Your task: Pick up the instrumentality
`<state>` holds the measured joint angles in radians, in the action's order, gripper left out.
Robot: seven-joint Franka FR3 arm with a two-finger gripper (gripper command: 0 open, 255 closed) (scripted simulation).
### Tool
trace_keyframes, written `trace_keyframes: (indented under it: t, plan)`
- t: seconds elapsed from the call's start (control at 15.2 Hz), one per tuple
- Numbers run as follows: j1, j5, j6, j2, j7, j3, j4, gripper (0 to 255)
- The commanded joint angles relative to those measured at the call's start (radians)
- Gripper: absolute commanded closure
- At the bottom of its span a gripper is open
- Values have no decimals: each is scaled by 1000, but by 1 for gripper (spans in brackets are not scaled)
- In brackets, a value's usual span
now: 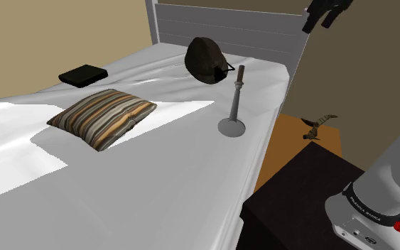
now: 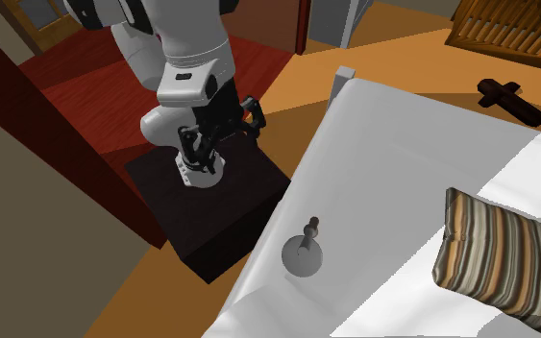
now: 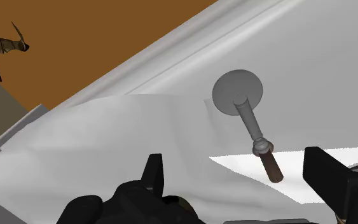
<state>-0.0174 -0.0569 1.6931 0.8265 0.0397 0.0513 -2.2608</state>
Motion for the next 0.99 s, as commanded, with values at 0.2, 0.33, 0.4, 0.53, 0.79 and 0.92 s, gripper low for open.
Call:
trace_keyframes:
  t: [0.2,0.33,0.4,0.53,0.79,0.92]
  plan:
    - [8,11,130,2,77,-42,-99,0]
    - [13,16,219,-8,128,-72,-156,0]
    - [17,19,264,-16,155,-87,-182,0]
    - [24,22,356,-41,209,-120,-226,0]
    - [46,17,541,-121,324,-191,-290,0]
    - [64,7,634,-175,388,-231,-309,0]
